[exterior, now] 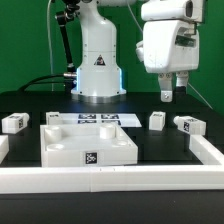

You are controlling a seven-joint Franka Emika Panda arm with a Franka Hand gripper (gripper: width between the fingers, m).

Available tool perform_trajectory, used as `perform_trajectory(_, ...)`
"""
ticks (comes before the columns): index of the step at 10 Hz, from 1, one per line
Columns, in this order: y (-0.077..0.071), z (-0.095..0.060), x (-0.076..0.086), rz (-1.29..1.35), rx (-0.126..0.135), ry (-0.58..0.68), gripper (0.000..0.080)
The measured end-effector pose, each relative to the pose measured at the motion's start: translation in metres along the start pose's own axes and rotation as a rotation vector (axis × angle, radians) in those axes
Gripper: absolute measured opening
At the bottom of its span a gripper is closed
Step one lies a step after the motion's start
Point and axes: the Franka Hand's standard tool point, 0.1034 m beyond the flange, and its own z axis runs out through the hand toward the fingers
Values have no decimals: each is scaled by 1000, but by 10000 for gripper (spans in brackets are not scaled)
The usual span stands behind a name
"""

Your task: Assemble square table

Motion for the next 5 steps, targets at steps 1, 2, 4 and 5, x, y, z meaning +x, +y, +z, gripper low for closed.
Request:
perform_trajectory(1,0,-1,0,-4,-7,7,649)
perform_trajectory(2,0,-1,0,-4,-7,7,649)
perform_trajectory(4,-1,0,0,-2,-6,6,649)
perform_trajectory(5,-1,0,0,-2,-5,6,649)
